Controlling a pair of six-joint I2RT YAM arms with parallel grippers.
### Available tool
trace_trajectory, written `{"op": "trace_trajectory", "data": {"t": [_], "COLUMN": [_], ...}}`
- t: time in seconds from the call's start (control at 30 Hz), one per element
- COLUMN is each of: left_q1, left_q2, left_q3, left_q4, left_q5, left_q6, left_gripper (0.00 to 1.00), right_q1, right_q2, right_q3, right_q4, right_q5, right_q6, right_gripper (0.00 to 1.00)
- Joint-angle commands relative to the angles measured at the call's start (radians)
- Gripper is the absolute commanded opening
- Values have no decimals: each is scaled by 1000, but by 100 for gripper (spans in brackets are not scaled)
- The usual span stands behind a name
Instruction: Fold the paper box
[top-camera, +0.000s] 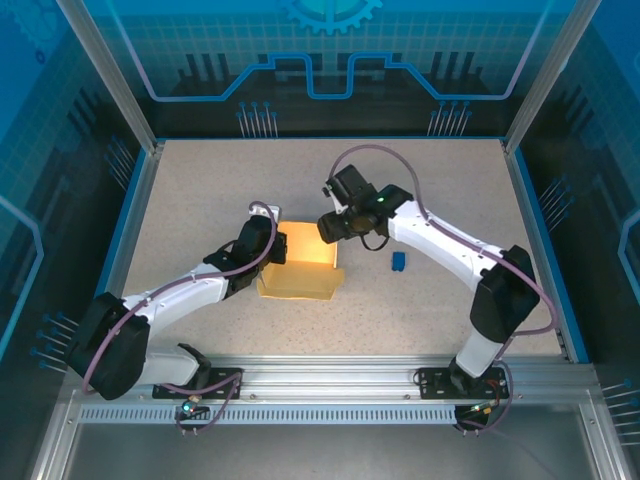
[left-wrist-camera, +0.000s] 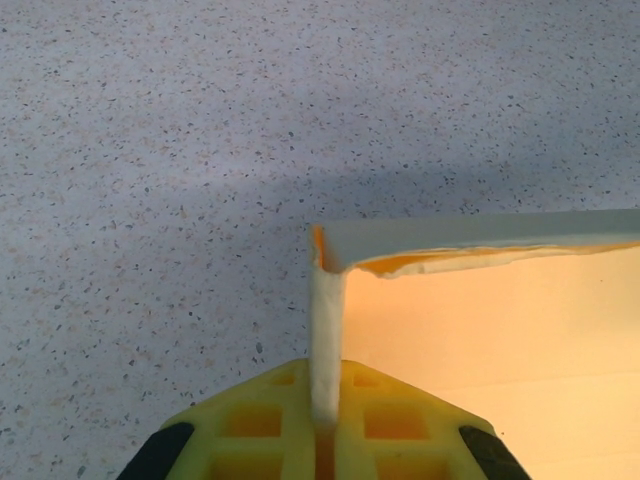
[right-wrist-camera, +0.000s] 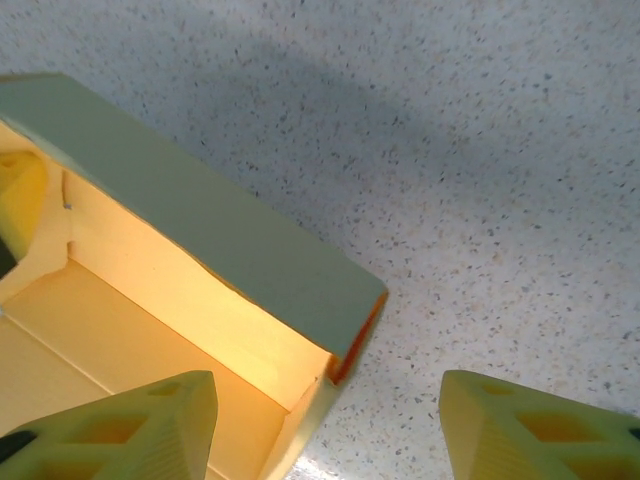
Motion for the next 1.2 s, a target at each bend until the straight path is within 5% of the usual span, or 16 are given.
{"op": "trace_trajectory", "data": {"t": [0.0, 0.43, 1.17], "left_q1": [3, -3, -17], "left_q2": [-6, -30, -27], "left_q3": [24, 17, 25], "left_q4": [-3, 10, 12], "left_q5": [23, 23, 26], "left_q6": [-27, -32, -30], "left_gripper": [2, 2, 2], "right_q1": [33, 77, 97], "right_q2": [42, 127, 145], "right_q3": [-7, -7, -34], "right_q4": [-25, -36, 36], "right_q5": [63, 231, 373], "right_q6": [56, 103, 139], "right_gripper": [60, 38, 17]}}
